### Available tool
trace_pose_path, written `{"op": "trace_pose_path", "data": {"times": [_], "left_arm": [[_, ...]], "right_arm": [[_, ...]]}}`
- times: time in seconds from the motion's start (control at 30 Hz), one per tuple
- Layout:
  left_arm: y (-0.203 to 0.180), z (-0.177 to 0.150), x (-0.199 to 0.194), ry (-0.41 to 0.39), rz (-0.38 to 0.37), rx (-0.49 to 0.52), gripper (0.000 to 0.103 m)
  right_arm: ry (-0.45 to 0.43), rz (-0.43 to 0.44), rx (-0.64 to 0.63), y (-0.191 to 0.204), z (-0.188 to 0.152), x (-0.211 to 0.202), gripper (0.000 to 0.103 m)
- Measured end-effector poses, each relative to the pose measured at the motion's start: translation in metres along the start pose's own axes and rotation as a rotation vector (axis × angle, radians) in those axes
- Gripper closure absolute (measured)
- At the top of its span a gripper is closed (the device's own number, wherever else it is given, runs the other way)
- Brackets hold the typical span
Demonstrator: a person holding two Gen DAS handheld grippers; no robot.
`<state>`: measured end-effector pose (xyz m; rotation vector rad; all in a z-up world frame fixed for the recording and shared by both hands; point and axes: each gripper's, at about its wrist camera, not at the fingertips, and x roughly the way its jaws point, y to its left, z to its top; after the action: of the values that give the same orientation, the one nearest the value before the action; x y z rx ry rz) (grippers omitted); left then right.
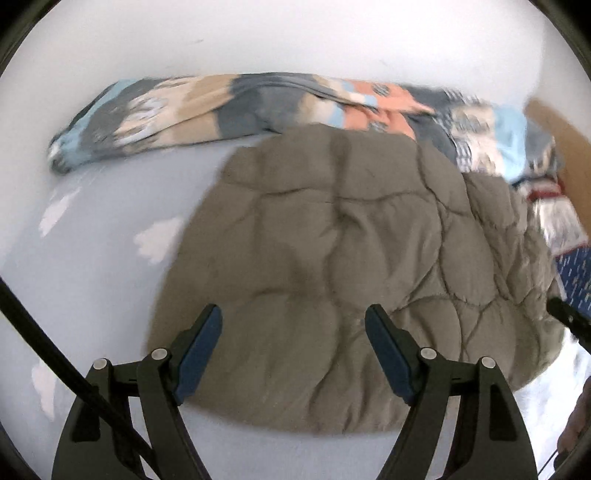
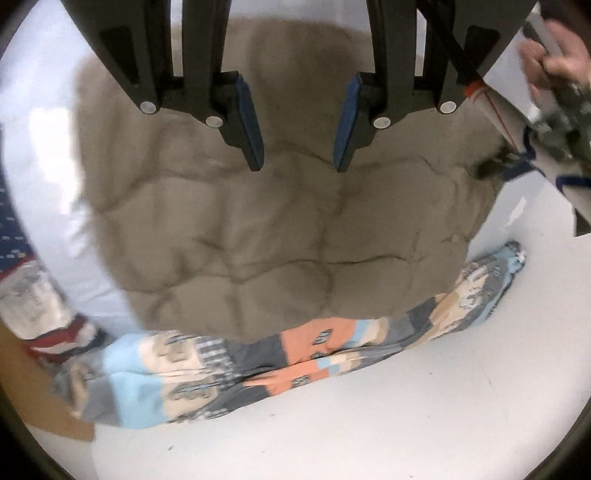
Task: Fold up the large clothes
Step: 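Carry the hem over the jacket body with both grippers, folding it in half, then lower the folded hem onto the jacket and open both grippers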
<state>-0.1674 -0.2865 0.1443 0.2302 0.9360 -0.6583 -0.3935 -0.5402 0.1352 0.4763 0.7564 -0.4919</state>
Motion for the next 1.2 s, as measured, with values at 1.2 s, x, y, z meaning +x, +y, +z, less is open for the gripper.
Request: {"op": "trace_pose_path", "data": {"times": [1.2], "left_arm": [[0.047, -0.038, 0.031, 0.081, 0.126, -0.124, 0.023]], "right_arm": [[0.086, -0.088, 0.426, -0.111, -0.062, 0.010, 0.090]]}}
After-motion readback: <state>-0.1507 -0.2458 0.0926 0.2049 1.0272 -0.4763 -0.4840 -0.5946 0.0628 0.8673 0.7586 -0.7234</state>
